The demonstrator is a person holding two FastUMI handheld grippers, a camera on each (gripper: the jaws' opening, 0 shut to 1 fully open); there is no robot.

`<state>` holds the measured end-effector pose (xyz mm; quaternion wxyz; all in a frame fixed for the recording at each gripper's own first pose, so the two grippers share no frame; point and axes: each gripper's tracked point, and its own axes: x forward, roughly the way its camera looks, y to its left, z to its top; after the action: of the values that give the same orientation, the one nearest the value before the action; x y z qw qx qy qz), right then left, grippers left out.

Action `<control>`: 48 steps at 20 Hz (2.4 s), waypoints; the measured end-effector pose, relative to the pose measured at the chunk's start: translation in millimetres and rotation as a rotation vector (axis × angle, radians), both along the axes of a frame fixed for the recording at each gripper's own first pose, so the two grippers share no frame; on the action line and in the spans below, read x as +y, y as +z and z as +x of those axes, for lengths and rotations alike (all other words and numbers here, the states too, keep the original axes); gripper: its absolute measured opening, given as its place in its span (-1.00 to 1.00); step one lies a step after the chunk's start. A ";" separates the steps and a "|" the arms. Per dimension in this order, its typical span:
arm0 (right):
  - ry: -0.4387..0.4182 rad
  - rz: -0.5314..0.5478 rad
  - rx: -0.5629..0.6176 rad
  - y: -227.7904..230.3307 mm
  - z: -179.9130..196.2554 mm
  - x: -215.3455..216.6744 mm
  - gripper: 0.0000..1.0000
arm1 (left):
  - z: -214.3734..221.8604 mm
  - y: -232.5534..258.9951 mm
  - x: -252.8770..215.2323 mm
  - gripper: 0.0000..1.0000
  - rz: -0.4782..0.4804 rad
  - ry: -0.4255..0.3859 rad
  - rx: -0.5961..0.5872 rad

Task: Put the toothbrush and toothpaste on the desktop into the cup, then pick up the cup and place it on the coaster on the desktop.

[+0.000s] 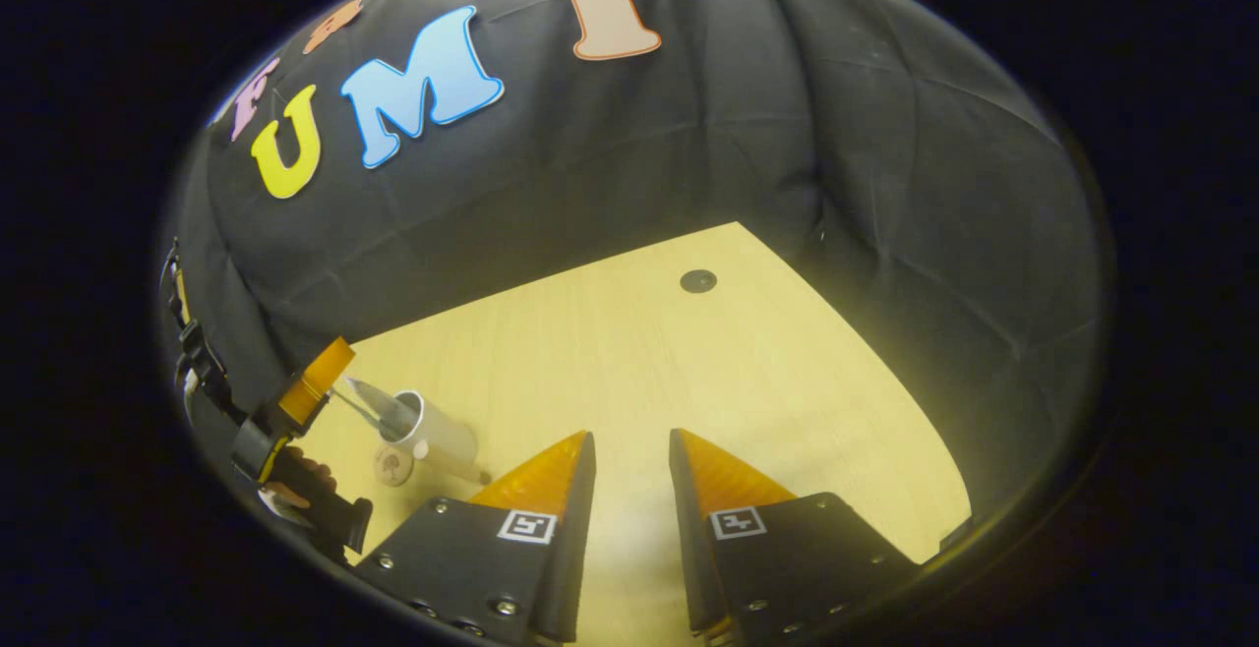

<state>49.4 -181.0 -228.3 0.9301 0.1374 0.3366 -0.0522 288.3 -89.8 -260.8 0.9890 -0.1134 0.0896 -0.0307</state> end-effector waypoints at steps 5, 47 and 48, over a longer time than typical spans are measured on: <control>0.015 0.017 -0.003 1.3 3.0 12.1 -0.20 | -7.8 11.6 6.3 0.62 0.010 -0.003 -0.014; 0.847 -0.332 0.297 -81.4 56.7 211.1 -0.17 | -181.1 -21.0 170.9 0.60 -0.023 0.123 0.221; 0.850 -0.334 0.304 -86.2 57.8 211.1 -0.18 | -181.7 -22.6 173.0 0.60 -0.026 0.131 0.225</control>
<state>107.2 30.1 -314.4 0.8186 -0.1728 0.4822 0.2599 106.6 83.2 -283.4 0.9710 -0.1346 0.1921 0.0458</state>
